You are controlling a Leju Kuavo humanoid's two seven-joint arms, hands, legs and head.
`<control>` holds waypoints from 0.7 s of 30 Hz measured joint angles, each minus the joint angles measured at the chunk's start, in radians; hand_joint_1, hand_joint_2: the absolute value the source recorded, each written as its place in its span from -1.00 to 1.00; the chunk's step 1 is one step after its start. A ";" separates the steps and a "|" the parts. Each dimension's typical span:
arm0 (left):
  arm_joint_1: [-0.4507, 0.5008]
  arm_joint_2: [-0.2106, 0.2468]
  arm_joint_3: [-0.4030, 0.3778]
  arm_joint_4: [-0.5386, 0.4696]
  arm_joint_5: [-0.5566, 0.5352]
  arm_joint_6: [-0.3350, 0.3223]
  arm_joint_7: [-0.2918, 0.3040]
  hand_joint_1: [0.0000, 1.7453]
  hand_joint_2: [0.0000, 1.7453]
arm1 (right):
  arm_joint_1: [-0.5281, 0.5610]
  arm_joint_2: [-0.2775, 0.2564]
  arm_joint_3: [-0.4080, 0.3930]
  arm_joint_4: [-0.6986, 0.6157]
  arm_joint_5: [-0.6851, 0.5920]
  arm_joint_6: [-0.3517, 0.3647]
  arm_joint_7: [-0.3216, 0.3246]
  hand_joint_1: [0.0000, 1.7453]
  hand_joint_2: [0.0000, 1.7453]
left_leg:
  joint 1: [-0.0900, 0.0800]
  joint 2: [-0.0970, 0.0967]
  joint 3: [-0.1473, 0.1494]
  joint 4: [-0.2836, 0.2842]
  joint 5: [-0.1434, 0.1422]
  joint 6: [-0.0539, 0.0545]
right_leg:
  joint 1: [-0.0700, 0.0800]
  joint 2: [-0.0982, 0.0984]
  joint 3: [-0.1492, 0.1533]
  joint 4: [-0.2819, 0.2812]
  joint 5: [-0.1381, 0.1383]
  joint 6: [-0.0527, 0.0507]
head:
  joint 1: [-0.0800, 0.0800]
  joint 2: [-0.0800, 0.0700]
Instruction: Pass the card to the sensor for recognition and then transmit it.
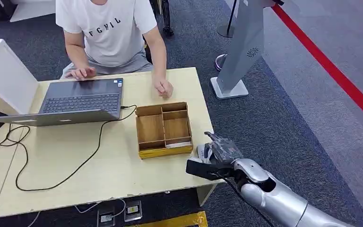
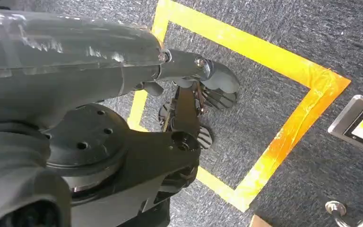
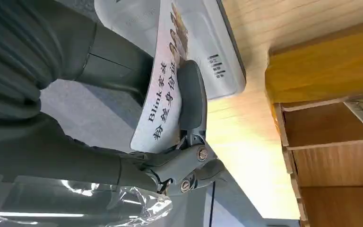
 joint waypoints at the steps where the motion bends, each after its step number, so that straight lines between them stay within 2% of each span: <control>1: 0.000 0.000 0.000 0.000 0.000 0.000 0.000 -1.00 -1.00 | 0.000 0.000 0.000 0.005 -0.003 -0.002 0.000 1.00 1.00 | 0.000 0.000 0.000 0.000 0.000 0.000 | 0.000 0.000 0.000 0.000 0.000 0.000 | 0.000 0.000; 21: 0.000 0.000 -0.002 0.000 -0.006 0.002 0.002 -1.00 -1.00 | 0.007 0.000 -0.086 0.109 -0.012 -0.035 -0.039 1.00 1.00 | 0.000 0.002 0.001 0.000 0.000 0.000 | 0.000 0.000 0.001 0.000 0.000 0.000 | 0.000 0.000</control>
